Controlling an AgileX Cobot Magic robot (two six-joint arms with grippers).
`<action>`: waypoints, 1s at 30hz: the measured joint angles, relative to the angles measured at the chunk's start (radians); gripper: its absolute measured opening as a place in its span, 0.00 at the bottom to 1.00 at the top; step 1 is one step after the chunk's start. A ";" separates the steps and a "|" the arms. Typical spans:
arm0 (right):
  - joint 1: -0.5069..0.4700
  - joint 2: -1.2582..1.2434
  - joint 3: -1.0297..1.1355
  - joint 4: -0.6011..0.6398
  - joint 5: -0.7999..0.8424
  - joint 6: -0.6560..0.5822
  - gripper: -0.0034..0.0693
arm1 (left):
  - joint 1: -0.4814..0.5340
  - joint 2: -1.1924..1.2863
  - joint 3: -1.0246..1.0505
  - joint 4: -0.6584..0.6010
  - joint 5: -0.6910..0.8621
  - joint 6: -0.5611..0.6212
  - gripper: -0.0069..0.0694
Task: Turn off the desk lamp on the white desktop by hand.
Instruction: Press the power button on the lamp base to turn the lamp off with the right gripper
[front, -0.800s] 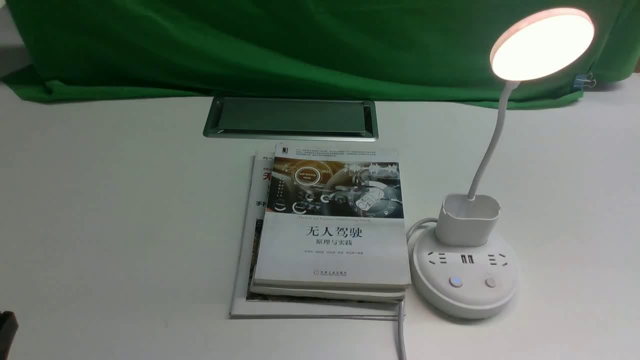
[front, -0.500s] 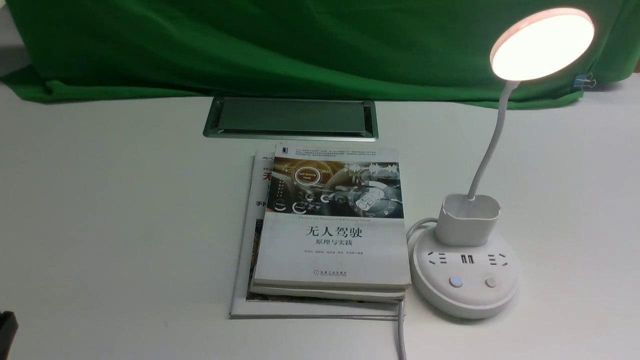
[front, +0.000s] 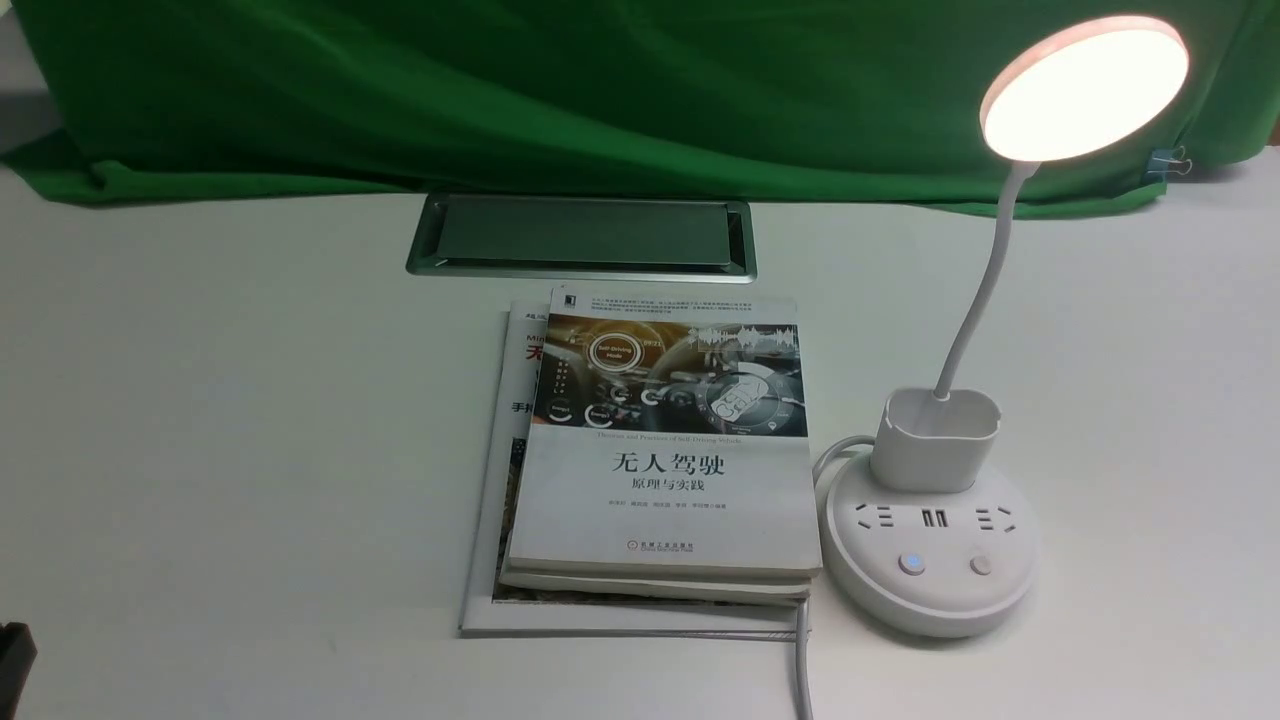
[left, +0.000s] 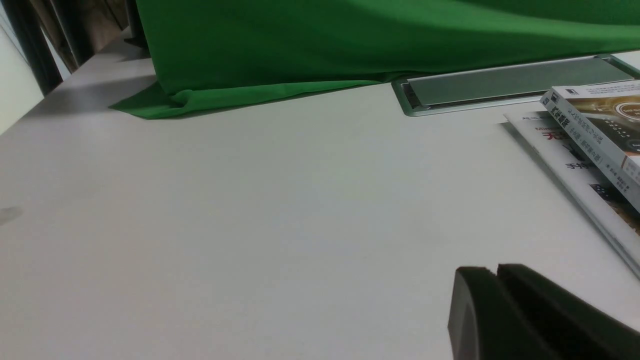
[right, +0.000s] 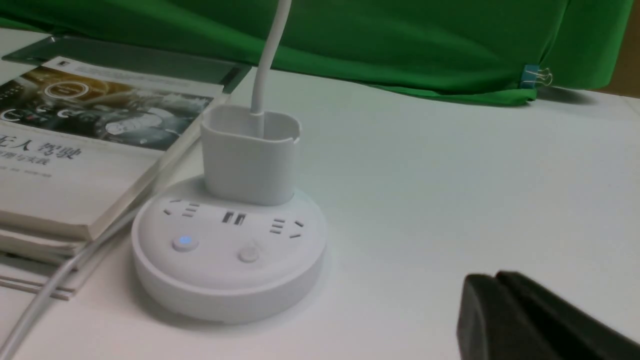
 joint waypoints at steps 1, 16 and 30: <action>0.000 0.000 0.000 0.000 0.000 0.000 0.12 | 0.000 0.000 0.000 0.000 0.000 0.000 0.12; 0.000 0.000 0.000 0.050 -0.218 0.403 0.12 | 0.000 0.000 0.000 0.000 0.000 -0.001 0.12; 0.000 0.075 -0.107 0.056 -0.128 0.571 0.12 | 0.000 0.000 0.000 0.000 0.000 -0.001 0.12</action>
